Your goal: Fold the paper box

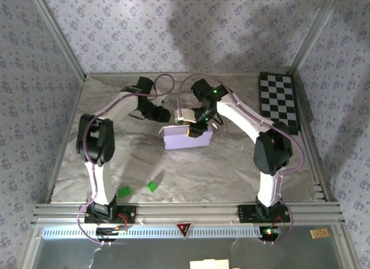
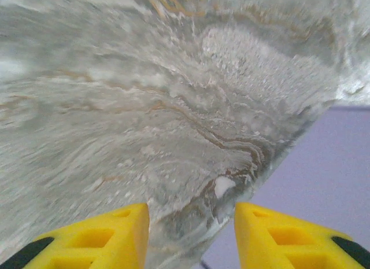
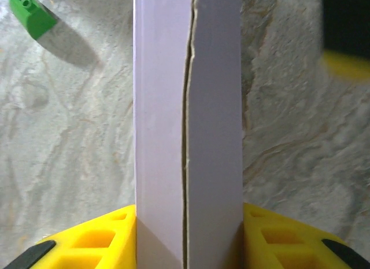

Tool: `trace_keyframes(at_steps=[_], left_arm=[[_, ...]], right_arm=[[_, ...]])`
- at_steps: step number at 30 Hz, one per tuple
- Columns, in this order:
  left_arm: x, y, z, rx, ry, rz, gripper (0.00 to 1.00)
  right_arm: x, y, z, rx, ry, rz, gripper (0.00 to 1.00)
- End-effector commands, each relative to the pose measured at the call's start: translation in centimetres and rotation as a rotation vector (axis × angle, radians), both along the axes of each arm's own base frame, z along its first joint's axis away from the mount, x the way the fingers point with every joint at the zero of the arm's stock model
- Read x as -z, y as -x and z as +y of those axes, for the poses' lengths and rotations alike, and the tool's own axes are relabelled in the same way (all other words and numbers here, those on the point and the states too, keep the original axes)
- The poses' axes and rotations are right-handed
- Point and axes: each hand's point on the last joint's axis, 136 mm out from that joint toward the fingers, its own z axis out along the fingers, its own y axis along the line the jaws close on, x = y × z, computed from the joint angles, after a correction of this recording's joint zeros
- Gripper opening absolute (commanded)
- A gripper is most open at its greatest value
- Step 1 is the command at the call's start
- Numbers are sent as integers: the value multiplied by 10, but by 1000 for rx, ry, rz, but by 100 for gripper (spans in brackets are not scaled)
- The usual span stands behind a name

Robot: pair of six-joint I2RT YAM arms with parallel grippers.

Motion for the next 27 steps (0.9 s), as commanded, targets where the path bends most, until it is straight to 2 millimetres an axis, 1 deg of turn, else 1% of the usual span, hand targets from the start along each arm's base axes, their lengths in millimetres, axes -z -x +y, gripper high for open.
trace_keyframes(at_steps=[1,3,5,7,11,15,18,21,27], left_arm=[[-28,15,4,-15,40,-41,44],[-33,26,12,-30,24,-53,45],[-35,39,22,-53,-7,-65,45],[-40,51,27,-63,-11,-80,45],[-56,71,35,-91,15,-135,46],[-72,86,38,-98,39,-180,46],[-83,96,36,-85,64,-210,47],[-93,106,30,-49,80,-234,49],[-102,123,8,79,85,-281,55]], right_arm=[[-18,23,-5,70,-12,112,37],[-18,26,-6,95,-7,109,38],[-12,31,-9,112,13,101,39],[-7,36,-12,127,36,99,41],[7,40,-18,149,79,91,43],[13,41,-21,160,85,85,47],[13,42,-22,168,76,78,53],[8,43,-21,175,58,65,60],[-16,39,-20,207,-15,31,71]])
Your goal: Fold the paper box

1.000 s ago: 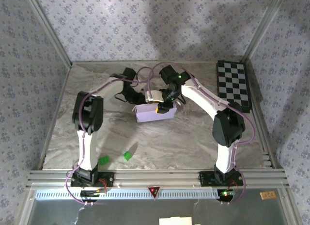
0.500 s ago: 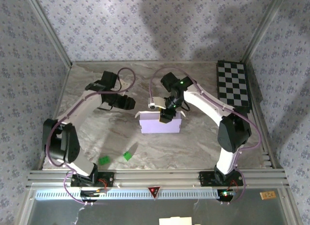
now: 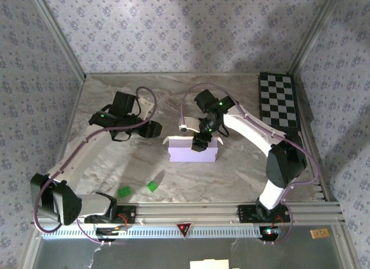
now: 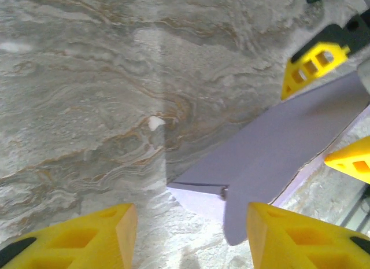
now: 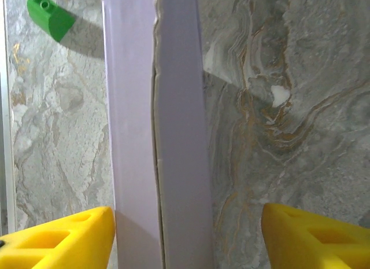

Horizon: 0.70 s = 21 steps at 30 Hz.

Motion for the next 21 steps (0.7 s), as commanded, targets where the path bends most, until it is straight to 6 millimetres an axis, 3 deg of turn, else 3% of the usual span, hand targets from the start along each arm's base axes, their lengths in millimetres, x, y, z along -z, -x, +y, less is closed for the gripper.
trace_keyframes(at_steps=[1,9,12,17,19,21], left_arm=[[-9,8,-10,78,7,-40,56],[-34,16,-35,229,59,-134,65],[-43,19,-43,289,66,-178,70],[-53,23,-65,438,43,-262,74],[-51,29,-75,512,30,-278,75],[-47,37,-86,608,8,-294,77]], right_arm=[[-22,0,-1,41,-66,-22,73],[-61,3,-4,115,-229,-28,76],[-75,-6,-11,239,-297,-44,76],[-96,-32,-46,609,-368,-93,73],[-105,-37,-63,747,-415,-103,70],[-102,-34,-80,869,-428,-92,69]])
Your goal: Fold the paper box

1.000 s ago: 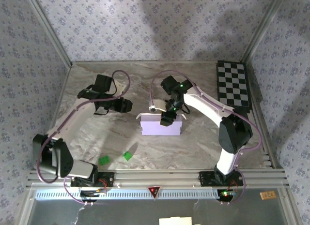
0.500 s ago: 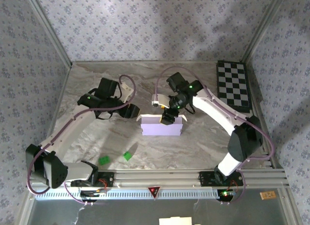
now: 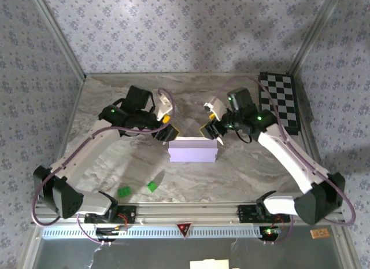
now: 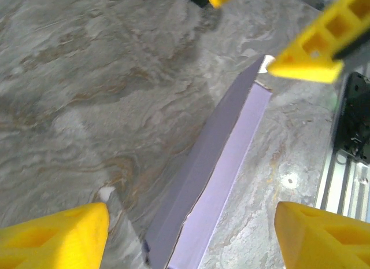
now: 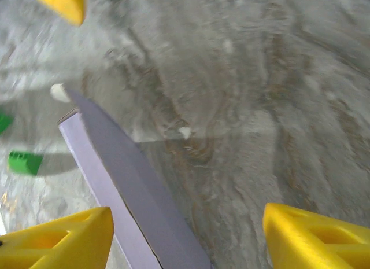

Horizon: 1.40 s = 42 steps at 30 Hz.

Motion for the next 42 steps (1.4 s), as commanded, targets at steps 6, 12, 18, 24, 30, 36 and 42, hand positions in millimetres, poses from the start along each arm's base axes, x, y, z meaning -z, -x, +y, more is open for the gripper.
trace_keyframes(at_steps=[6,12,18,24,30,36,42], left_arm=[[19,29,-39,346,-144,-109,81],[37,29,-56,411,-215,-45,82],[59,31,-62,432,-283,-15,83],[82,29,-60,435,-362,8,77],[97,28,-58,437,-405,22,69],[102,28,-57,435,-418,39,58],[104,28,-56,433,-424,36,48]], right_arm=[[-2,4,-62,459,-162,79,75],[4,26,-80,450,-266,88,100],[3,23,-101,498,-497,177,100],[9,19,-117,567,-445,163,100],[23,26,-109,545,-342,224,100],[38,37,-96,533,-157,247,96],[52,38,-100,590,48,263,70]])
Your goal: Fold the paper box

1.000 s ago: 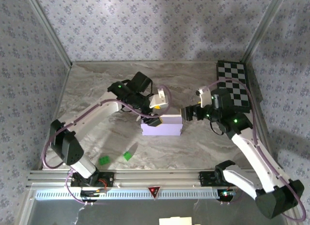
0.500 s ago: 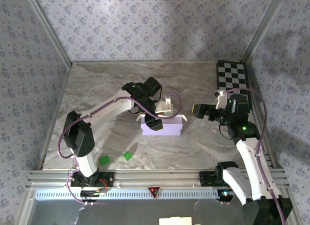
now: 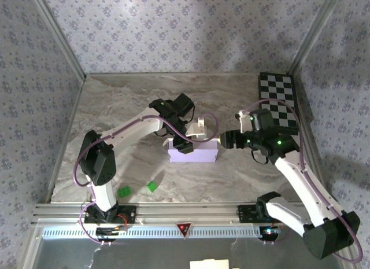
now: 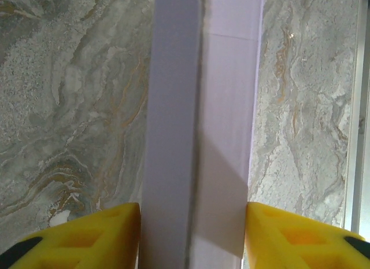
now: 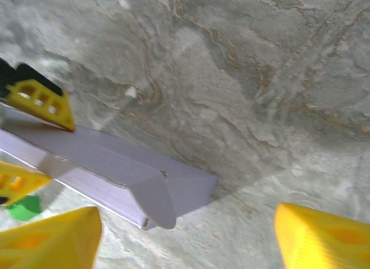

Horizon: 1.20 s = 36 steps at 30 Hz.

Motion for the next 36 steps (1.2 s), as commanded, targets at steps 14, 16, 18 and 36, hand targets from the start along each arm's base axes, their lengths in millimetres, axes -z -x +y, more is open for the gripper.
trace_keyframes(at_steps=[14,16,18,36], left_arm=[[0,2,3,14,-19,-4,46],[0,2,3,11,-21,-5,46],[-1,2,2,9,-17,-5,46],[-5,0,1,0,-14,-6,46]], right_arm=[[-11,9,22,-117,170,-33,51],[-6,7,25,-127,180,-10,49],[-1,6,29,-138,186,15,43],[6,1,37,-89,149,85,7]])
